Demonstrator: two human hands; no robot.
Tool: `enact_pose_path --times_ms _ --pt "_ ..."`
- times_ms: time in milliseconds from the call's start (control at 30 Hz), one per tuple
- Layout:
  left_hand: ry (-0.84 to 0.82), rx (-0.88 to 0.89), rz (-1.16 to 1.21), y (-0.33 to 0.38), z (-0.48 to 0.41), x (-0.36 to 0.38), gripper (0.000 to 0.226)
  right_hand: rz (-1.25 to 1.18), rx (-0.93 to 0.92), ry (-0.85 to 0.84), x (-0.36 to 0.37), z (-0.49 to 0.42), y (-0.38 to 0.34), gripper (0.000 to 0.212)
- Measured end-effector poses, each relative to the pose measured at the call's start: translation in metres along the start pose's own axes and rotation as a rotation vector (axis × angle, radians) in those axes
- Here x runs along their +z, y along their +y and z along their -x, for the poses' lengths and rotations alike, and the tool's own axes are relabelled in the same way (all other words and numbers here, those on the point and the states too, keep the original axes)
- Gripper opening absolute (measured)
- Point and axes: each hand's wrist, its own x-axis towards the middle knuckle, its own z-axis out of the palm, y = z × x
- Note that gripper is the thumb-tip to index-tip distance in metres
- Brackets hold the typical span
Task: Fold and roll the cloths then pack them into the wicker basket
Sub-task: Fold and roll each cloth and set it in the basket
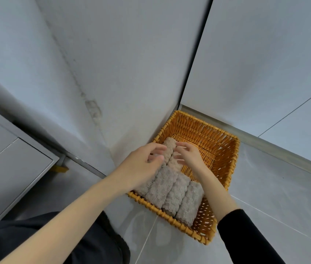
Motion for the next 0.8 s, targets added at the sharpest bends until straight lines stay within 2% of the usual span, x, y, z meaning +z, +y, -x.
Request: enact_pose_path --times_ms 267,467,800 --pt "0.047 0.106 0.013 0.028 0.055 -0.030 0.024 -0.036 -0.322 -0.143 -0.002 0.129 -0.072 0.016" --pt "0.171 0.140 0.011 0.035 0.112 -0.073 0.026 -0.012 -0.450 -0.261 0.016 0.203 -0.124 0.015" --pt "0.454 0.128 0.083 0.020 0.204 -0.160 0.021 0.084 -0.585 -0.425 0.088 0.266 -0.206 0.017"
